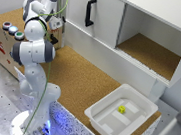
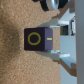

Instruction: Put the purple block on top of the drawer

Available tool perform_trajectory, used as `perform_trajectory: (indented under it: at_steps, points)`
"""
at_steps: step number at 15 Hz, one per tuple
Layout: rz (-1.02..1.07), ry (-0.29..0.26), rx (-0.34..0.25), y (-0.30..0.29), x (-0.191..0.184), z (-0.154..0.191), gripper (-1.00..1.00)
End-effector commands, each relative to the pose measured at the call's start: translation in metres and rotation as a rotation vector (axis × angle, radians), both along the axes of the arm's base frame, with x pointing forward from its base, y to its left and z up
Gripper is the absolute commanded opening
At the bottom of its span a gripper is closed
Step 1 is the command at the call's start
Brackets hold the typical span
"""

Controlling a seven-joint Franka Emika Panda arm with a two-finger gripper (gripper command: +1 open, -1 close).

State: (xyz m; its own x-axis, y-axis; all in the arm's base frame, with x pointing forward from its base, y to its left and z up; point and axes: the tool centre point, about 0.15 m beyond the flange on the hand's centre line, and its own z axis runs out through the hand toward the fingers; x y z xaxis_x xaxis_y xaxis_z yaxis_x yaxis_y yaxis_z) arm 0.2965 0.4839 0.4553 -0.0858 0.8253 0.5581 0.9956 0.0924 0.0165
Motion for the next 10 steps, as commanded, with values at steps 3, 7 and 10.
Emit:
perform_trajectory:
  at_steps: [3, 7, 10]
  points:
    - [-0.079, -0.021, 0.004, 0.02, 0.01, -0.011, 1.0]
    - [-0.11, -0.032, -0.004, 0.004, 0.0, 0.003, 1.0]
    - [-0.131, -0.032, 0.0, -0.019, -0.018, 0.048, 1.0]
